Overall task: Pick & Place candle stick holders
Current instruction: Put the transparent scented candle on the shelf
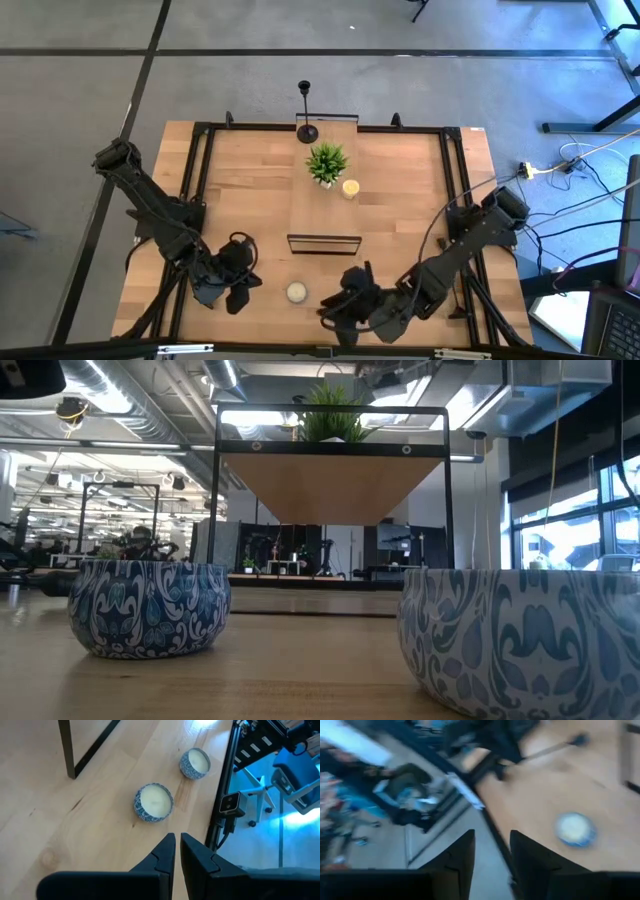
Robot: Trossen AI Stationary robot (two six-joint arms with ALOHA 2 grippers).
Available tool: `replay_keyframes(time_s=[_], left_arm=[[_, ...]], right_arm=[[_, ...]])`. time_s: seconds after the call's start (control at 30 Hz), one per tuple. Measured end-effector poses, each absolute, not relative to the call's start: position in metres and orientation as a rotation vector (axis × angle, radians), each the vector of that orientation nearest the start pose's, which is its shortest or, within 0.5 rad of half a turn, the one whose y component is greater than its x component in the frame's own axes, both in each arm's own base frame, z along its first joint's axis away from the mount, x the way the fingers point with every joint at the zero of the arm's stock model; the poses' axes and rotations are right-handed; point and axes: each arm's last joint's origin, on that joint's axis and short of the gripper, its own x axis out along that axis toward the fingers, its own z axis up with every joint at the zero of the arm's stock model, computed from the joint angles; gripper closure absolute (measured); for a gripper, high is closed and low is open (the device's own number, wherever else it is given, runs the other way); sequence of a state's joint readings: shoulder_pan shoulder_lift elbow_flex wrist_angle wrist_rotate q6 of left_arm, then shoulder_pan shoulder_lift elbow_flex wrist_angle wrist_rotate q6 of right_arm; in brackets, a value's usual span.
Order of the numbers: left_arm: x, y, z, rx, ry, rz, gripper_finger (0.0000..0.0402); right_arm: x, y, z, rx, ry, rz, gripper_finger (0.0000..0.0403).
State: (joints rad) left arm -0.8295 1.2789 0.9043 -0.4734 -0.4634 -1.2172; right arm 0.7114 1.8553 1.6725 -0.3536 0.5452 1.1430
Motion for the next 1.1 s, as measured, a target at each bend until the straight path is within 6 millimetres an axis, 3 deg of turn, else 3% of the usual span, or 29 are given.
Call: replay_keyframes(time_s=[0.23, 0.43, 0.67, 0.8, 0.93, 1.1], left_arm=[[0.182, -0.181, 0.252, -0.668, 0.773, 0.098, 0.038], [0.182, -0.181, 0.252, -0.681, 0.78, 0.096, 0.038], [0.182, -0.181, 0.252, -0.674, 0.782, 0.092, 0.038], [0.182, -0.181, 0.252, -0.682, 0.785, 0.092, 0.038], [0.18, -0.183, 0.252, -0.693, 0.783, 0.095, 0.038], [0.181, -0.181, 0.253, -0.71, 0.746, 0.136, 0.038]], right_arm=[[0.356, 0.257, 0.347, 0.746, 0.233, 0.154, 0.0301], [0.364, 0.239, 0.365, 0.663, 0.153, 0.273, 0.0302], [0.369, 0.217, 0.405, 0.455, -0.233, 0.489, 0.0307], [0.37, 0.223, 0.395, 0.347, -0.148, 0.48, 0.032], [0.367, 0.231, 0.38, 0.406, 0.009, 0.42, 0.0337], [0.373, 0.221, 0.382, 0.439, 0.007, 0.484, 0.0345]])
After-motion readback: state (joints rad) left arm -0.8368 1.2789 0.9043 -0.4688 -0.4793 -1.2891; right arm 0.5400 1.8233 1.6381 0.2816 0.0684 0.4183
